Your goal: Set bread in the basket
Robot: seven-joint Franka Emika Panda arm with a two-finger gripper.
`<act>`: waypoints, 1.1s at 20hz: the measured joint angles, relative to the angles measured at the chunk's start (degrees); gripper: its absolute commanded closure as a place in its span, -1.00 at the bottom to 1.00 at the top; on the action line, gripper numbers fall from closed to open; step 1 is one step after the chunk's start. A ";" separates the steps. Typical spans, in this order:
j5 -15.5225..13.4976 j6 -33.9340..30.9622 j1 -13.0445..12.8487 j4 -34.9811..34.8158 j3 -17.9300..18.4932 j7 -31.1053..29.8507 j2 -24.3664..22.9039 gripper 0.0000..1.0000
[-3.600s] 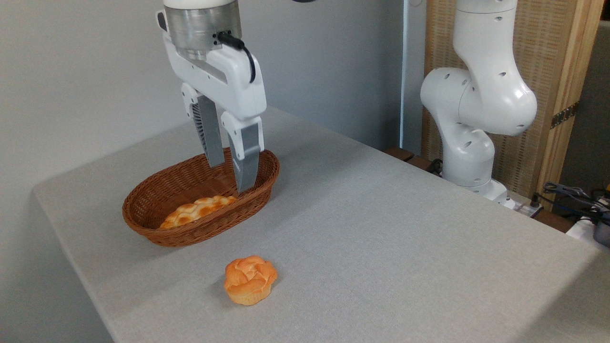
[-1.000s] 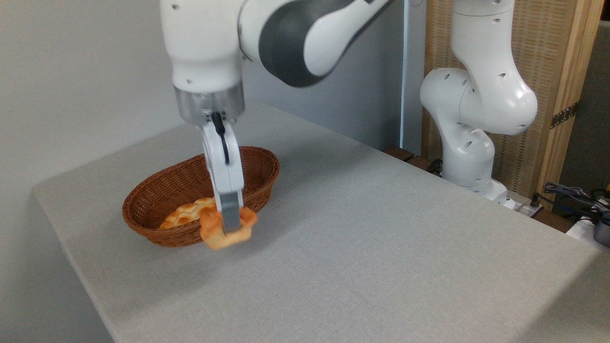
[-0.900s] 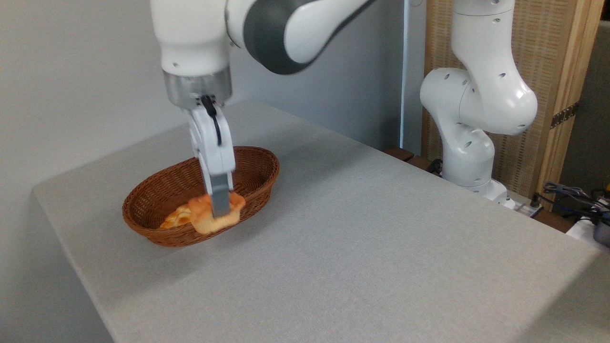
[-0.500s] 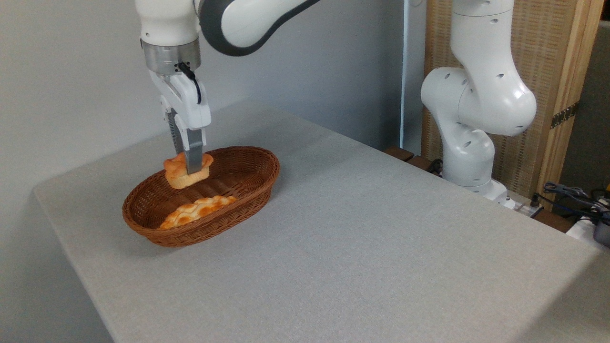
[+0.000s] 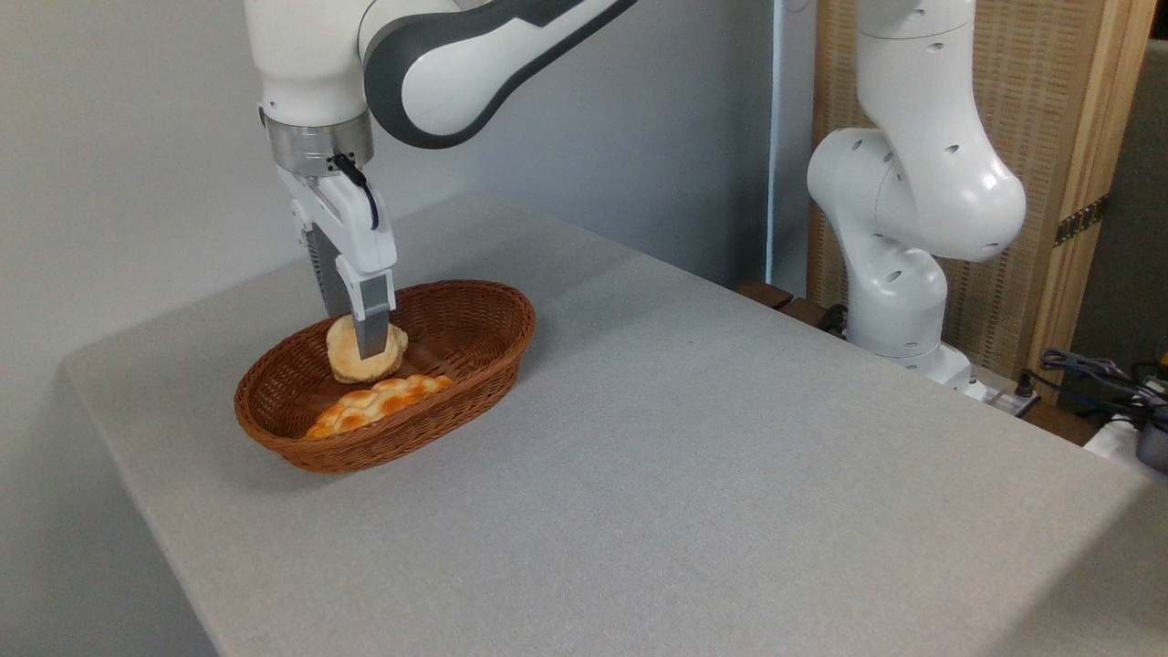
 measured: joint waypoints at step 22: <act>4.25 -23.00 5.36 11.28 13.34 2.28 -5.13 -1.00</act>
